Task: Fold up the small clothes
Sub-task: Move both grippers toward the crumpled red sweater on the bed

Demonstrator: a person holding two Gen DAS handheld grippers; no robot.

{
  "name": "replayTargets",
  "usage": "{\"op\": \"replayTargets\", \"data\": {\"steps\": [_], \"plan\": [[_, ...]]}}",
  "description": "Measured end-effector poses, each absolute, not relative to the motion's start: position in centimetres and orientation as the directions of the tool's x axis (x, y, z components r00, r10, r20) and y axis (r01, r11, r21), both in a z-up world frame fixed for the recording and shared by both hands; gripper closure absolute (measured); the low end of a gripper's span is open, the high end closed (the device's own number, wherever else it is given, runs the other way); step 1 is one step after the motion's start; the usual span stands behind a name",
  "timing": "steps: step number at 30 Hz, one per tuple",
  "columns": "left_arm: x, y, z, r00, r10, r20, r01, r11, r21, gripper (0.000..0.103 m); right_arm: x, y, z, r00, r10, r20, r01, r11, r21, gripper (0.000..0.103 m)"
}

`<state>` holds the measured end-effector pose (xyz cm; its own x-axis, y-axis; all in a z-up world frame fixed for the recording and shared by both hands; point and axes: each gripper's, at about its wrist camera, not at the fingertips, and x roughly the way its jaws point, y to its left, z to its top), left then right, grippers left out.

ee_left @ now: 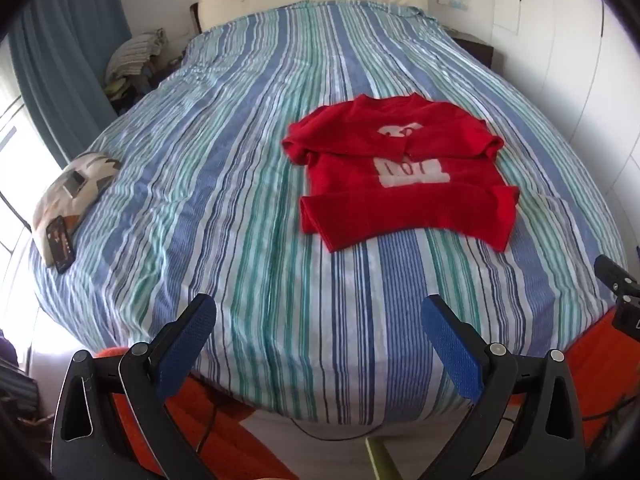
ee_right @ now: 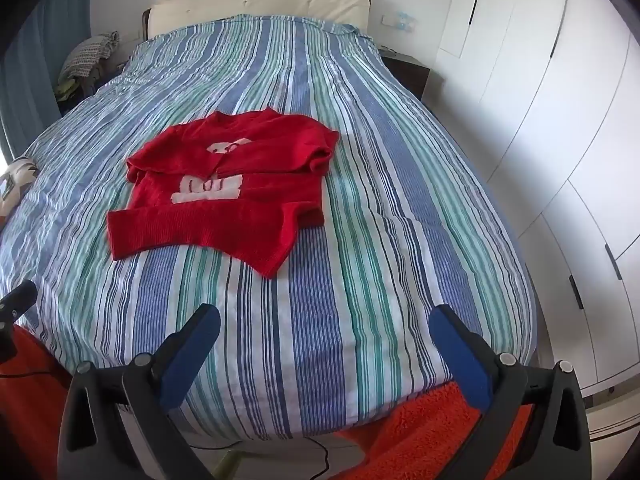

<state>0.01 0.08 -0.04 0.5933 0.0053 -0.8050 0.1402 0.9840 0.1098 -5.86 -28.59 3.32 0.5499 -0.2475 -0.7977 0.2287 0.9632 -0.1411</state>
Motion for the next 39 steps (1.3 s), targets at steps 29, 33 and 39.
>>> {"op": "replayTargets", "data": {"steps": [29, 33, 39], "plan": [[0.3, 1.6, -1.8, 0.556, 0.058, -0.829, 0.085, 0.988, 0.126, 0.001, -5.6, -27.2, 2.4, 0.546, -0.203, -0.813, 0.192, 0.975, -0.114, 0.0], [0.4, 1.6, -1.8, 0.556, 0.058, -0.829, 0.085, 0.988, 0.126, 0.001, -5.6, -27.3, 2.3, 0.546, -0.2, -0.814, 0.195, 0.975, -0.109, 0.0], [0.4, 1.5, -1.8, 0.554, 0.059, -0.831, 0.091, 0.987, 0.131, 0.001, -5.6, -27.6, 2.1, 0.539, -0.196, -0.819, 0.2, 0.975, -0.102, 0.0]]}}
